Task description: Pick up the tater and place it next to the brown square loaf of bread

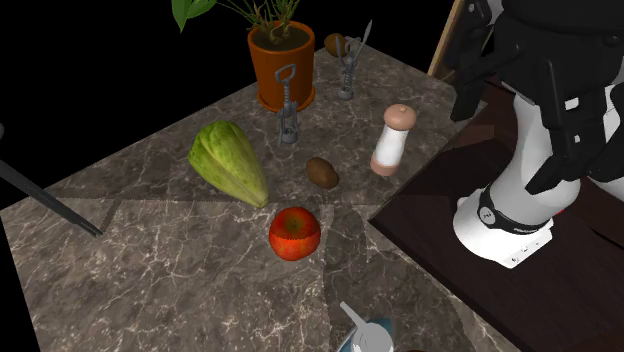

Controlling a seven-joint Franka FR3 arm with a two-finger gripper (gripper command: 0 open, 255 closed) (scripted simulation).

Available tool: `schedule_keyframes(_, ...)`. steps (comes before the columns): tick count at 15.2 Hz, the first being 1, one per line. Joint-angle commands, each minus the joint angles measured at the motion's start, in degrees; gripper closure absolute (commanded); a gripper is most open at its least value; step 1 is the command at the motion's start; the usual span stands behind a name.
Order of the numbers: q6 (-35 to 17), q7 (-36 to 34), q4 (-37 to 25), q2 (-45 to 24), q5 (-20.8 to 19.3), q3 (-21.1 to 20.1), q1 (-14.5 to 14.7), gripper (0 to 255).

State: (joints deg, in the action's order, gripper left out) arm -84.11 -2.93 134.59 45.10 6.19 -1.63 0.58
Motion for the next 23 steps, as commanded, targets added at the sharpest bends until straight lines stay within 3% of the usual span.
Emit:
schedule_keyframes(1, 0.0, 0.0, 0.0, 0.0, 0.0, 0.0, 0.0, 0)
schedule_keyframes(12, -16.0, -8.0, 6.3, -13.8, -4.9, 1.1, -7.7, 0)
schedule_keyframes(23, -30.3, -17.1, 7.0, -31.1, -10.7, 4.3, -15.4, 0)
